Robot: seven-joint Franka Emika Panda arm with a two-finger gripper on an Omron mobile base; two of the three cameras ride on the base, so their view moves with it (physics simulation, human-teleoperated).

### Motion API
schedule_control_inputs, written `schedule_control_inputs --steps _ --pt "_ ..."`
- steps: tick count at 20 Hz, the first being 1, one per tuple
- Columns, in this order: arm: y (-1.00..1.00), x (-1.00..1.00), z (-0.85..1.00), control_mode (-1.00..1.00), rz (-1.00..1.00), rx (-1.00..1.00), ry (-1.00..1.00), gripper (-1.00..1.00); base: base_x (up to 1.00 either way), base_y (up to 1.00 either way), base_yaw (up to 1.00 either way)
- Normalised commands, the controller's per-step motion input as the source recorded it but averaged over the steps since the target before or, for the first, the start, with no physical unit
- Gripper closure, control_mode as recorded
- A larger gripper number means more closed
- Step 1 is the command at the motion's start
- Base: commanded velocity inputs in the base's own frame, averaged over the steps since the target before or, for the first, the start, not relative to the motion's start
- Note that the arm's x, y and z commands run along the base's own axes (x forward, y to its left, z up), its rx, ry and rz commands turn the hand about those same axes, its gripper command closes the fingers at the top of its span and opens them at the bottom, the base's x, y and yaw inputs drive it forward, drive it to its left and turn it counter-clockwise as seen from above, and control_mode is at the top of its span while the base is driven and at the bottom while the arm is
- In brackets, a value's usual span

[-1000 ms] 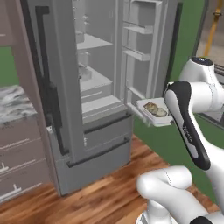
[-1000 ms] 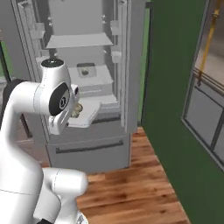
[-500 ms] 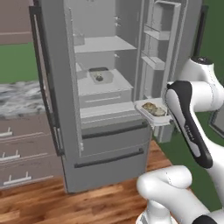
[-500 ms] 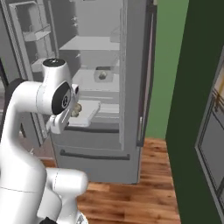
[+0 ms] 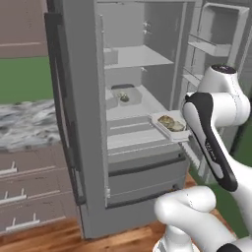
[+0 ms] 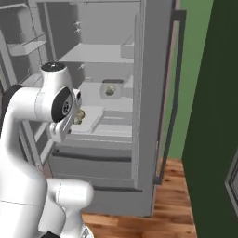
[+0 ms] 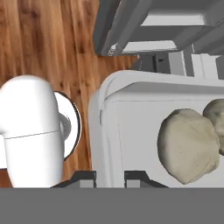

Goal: Place two dumplings into each of the tupperware containers and then place the containers in the fridge.

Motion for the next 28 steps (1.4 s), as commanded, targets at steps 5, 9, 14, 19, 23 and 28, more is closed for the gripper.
schedule_control_inputs --steps 5,9,14,19,23,28 --pt "0.0 0.0 0.0 1.0 0.0 0.0 0.0 1.0 0.76 0.11 0.01" --pt "0.0 0.0 0.0 1.0 0.0 0.0 0.0 1.0 0.7 -0.02 0.08" --pt "0.0 0.0 0.0 1.0 0.0 0.0 0.0 1.0 0.38 -0.16 0.04" --pt "0.0 0.0 0.0 1.0 0.0 0.0 0.0 1.0 0.58 -0.48 0.05" --pt "0.0 0.0 0.0 1.0 0.0 0.0 0.0 1.0 0.49 -0.18 0.09" --pt "0.0 0.0 0.0 1.0 0.0 0.0 0.0 1.0 0.24 0.11 0.03"
